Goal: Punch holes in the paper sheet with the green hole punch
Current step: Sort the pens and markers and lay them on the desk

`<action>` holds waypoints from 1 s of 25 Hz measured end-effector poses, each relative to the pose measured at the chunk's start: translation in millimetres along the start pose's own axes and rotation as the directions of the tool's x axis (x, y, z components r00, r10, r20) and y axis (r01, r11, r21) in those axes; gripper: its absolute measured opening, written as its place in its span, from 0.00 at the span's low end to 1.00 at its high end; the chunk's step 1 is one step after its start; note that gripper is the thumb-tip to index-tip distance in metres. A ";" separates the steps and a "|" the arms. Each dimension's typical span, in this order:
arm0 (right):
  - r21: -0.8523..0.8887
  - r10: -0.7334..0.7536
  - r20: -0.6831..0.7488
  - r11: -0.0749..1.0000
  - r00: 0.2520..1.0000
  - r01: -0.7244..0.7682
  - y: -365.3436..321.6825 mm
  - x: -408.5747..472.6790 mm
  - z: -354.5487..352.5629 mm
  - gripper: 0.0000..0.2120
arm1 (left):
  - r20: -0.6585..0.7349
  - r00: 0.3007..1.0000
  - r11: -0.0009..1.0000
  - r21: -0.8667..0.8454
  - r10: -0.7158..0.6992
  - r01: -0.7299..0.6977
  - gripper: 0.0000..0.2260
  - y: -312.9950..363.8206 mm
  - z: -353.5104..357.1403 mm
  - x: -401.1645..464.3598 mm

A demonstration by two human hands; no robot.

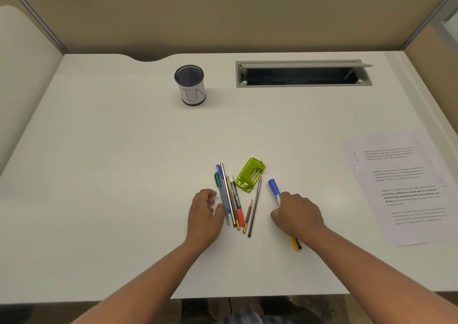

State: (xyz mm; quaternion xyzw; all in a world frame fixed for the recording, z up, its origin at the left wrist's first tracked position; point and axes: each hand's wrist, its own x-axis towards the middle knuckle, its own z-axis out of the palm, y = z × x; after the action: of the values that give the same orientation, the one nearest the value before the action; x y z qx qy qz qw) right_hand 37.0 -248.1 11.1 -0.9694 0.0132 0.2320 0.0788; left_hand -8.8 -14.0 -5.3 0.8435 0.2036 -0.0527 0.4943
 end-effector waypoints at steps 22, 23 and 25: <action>0.665 -0.324 -0.023 0.701 0.946 0.256 -74.7 -46.6 -27.8 0.03 | 0.637 0.745 0.535 -0.567 -0.196 0.626 0.17 65.6 -3.4 -32.5; 0.637 -0.346 -0.036 0.715 0.937 0.288 -76.3 -48.3 -27.9 0.07 | 0.624 0.758 0.556 -0.569 -0.188 0.606 0.15 63.4 -3.8 -31.7; 0.605 -0.387 -0.048 0.723 0.921 0.335 -78.6 -51.0 -28.0 0.13 | 0.578 0.795 0.587 -0.584 -0.184 0.561 0.13 58.4 -4.3 -29.9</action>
State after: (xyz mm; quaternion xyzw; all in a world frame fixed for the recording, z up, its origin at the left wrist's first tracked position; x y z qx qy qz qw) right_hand 9.0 -175.6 70.3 -0.8669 -0.1059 0.2353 0.4266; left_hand -13.4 -44.0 53.1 0.4703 0.2622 -0.2701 0.7982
